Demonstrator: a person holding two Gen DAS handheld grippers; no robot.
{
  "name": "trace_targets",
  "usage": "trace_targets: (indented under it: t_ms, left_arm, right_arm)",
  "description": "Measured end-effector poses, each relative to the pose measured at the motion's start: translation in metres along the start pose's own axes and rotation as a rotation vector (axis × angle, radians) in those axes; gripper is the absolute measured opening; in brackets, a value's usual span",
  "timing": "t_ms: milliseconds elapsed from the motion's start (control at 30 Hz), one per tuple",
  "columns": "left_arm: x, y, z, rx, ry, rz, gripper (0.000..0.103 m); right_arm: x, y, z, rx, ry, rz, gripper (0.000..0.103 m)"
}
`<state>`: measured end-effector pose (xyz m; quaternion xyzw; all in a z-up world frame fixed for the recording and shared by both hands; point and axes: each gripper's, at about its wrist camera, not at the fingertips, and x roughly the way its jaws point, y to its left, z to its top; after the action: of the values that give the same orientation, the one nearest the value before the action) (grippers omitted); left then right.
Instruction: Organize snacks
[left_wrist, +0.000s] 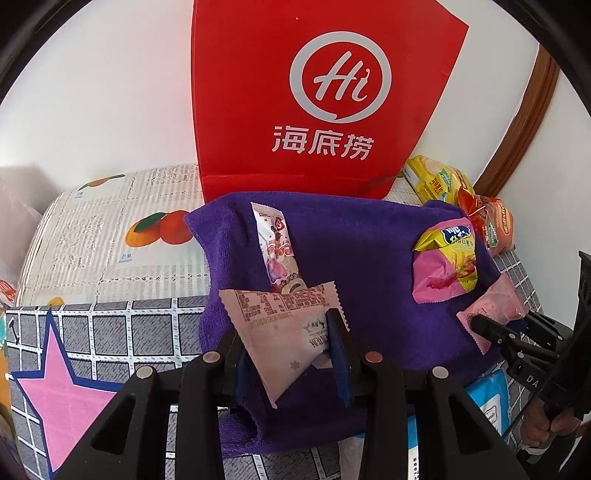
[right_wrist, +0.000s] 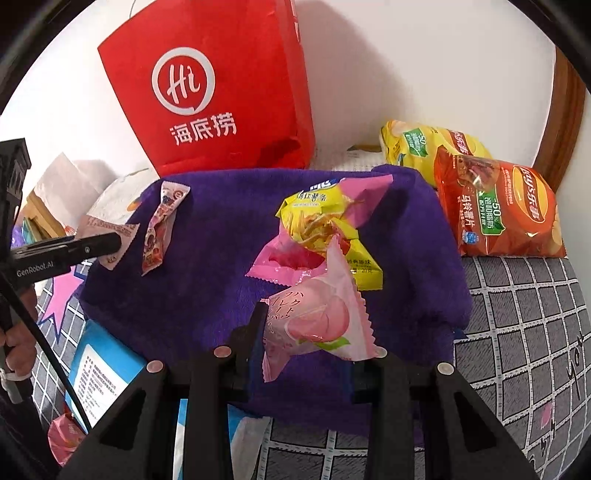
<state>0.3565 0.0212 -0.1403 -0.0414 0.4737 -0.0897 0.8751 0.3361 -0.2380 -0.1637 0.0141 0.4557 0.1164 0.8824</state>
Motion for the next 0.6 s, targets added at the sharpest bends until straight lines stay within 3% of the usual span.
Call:
trace_targets:
  t_ms: [600]
  left_arm:
    - [0.009,-0.008,-0.004,0.017,0.029,0.004,0.035]
  right_arm:
    - [0.011,0.004,-0.003,-0.033,0.041,-0.04,0.037]
